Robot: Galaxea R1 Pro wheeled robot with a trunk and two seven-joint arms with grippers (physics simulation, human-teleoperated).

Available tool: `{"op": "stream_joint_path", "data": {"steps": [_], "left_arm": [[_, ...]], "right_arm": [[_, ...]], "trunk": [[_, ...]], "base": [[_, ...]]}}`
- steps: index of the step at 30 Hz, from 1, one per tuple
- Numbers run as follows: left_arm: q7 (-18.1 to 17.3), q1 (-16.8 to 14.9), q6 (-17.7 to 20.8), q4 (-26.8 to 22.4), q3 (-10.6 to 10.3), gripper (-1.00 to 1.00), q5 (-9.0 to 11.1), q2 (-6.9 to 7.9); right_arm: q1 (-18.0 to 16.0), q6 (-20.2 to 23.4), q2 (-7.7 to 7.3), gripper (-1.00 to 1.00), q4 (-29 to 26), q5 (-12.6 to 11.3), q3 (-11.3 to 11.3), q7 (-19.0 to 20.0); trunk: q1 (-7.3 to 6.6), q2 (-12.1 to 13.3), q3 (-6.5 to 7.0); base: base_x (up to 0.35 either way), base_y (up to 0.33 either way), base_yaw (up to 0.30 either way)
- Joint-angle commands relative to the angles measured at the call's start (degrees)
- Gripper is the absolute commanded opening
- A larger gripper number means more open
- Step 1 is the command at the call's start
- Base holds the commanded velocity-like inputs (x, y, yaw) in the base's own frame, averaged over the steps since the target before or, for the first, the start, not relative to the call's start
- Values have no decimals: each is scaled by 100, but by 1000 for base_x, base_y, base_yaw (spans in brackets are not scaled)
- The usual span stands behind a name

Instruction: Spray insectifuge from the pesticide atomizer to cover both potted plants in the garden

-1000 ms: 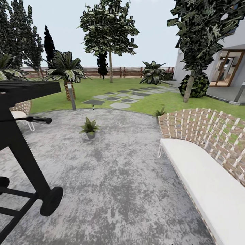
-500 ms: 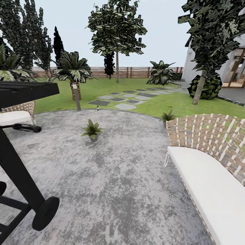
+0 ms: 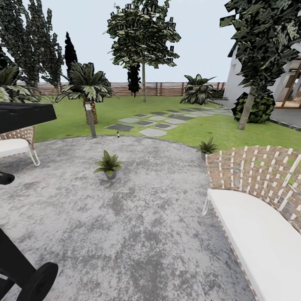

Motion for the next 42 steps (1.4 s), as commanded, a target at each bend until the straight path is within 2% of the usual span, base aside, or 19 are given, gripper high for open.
{"op": "stream_joint_path", "data": {"steps": [1,42], "left_arm": [[-4,-3,-18,4,16,100,-3,-2],[-4,-3,-18,4,21,100,-2,-2]], "right_arm": [[-3,-17,1,100,4,4,-2,-9],[-3,-17,-26,100,4,12,-2,-6]], "trunk": [[2,-2,-5],[2,-2,-5]], "base": [[335,-78,0],[340,-1,0]]}}
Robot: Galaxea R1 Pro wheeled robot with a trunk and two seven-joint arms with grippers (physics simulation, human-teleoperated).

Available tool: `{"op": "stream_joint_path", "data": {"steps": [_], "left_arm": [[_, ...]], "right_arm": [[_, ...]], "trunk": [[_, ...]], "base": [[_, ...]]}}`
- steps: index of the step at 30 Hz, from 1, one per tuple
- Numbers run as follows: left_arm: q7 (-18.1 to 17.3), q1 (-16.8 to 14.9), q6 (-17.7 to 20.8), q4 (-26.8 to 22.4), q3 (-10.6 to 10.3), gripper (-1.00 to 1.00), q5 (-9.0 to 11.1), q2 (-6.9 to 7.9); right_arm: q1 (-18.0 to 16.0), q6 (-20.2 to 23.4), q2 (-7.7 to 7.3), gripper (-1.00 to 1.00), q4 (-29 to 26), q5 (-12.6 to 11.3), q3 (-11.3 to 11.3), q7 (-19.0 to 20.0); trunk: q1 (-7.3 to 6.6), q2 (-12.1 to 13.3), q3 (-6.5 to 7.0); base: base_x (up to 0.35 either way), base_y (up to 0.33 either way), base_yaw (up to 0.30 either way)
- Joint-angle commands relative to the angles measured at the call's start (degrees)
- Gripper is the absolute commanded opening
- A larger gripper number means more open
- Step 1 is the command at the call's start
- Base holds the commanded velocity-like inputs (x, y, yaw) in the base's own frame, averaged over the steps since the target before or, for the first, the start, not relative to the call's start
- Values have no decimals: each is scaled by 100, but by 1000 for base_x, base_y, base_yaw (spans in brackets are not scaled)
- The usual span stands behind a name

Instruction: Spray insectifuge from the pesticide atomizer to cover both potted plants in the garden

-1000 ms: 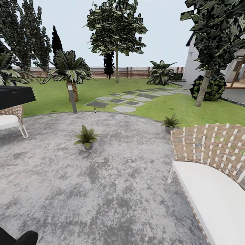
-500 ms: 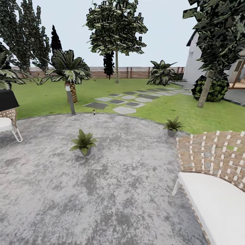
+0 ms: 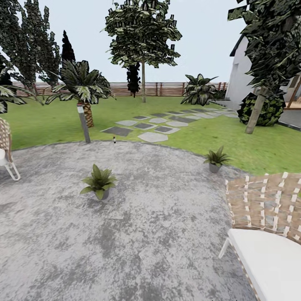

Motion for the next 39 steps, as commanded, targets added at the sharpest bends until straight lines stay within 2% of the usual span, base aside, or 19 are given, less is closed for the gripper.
{"op": "stream_joint_path", "data": {"steps": [1,39], "left_arm": [[-4,-3,-18,4,15,100,-4,-2],[-4,-3,-18,4,15,100,-4,-2]], "right_arm": [[-3,-17,0,100,4,5,-3,-8],[-3,-17,0,100,179,-3,6,-9]], "trunk": [[3,-2,-5],[3,-2,-5]], "base": [[340,0,0],[340,0,0]]}}
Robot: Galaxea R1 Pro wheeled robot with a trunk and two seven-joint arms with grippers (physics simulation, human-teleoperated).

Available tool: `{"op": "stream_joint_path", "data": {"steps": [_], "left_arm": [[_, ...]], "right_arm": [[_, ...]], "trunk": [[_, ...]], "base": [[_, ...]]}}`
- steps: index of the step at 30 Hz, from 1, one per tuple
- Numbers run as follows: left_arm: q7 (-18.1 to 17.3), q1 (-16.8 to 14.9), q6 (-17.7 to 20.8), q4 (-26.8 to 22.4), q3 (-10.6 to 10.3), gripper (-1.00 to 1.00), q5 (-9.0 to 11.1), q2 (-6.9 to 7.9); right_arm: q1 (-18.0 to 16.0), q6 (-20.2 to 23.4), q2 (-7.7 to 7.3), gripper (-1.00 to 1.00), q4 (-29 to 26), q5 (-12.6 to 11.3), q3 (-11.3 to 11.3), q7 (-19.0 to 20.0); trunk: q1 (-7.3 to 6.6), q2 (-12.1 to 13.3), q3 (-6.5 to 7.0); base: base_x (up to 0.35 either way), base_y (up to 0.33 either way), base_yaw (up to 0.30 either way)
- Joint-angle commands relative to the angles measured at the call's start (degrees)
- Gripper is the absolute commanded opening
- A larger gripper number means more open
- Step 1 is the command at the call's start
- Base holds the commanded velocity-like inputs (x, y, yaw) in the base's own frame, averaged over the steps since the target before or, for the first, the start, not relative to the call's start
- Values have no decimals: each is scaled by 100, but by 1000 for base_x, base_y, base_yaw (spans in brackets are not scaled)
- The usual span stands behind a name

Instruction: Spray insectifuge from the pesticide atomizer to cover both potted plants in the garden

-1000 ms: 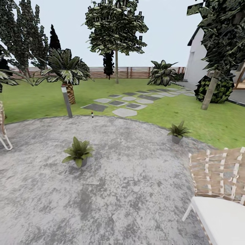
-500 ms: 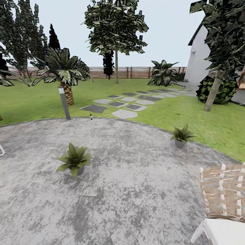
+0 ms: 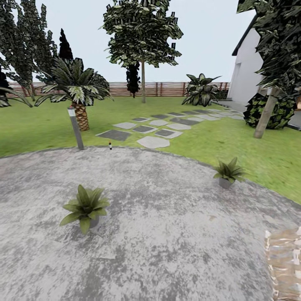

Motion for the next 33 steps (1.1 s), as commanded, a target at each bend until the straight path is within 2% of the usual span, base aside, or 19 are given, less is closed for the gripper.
{"op": "stream_joint_path", "data": {"steps": [1,33], "left_arm": [[-4,-3,-18,4,15,100,-4,-2],[-4,-3,-18,4,6,100,-5,-2]], "right_arm": [[-3,-17,1,100,4,4,-3,-8],[-3,-17,1,100,4,4,-3,-8]], "trunk": [[2,-2,-5],[2,-2,-5]], "base": [[340,0,0],[340,-1,0]]}}
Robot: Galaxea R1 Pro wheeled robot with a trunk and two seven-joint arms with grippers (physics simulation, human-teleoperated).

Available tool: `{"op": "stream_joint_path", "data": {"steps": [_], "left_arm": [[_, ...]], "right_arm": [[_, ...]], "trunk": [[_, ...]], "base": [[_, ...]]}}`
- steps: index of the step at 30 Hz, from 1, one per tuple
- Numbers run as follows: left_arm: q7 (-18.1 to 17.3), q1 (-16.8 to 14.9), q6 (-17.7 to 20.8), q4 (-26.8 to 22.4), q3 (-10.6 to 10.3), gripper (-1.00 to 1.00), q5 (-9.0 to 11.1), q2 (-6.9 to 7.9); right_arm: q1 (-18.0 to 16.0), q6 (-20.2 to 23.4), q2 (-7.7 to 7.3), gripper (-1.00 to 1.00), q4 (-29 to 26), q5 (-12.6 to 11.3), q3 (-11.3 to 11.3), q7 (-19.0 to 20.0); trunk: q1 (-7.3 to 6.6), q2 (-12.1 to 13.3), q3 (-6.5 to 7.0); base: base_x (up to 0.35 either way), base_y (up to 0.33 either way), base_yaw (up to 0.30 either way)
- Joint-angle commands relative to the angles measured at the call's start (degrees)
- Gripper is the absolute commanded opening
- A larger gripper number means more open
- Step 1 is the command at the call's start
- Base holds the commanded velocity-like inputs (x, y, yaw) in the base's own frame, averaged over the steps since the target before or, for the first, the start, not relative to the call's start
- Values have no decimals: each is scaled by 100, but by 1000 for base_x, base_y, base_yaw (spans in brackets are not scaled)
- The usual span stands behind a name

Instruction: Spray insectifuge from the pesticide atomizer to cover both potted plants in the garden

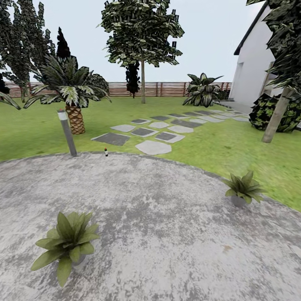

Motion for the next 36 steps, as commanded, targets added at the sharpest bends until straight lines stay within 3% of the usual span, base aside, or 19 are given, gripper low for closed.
{"op": "stream_joint_path", "data": {"steps": [1,36], "left_arm": [[-4,-3,-18,4,15,100,-4,-2],[-4,-3,-18,13,15,100,-4,-2]], "right_arm": [[-3,-17,1,100,4,4,-3,-8],[-3,-17,1,100,0,2,-9,-11]], "trunk": [[2,-2,-5],[2,-2,-5]], "base": [[340,-46,0],[335,-88,0]]}}
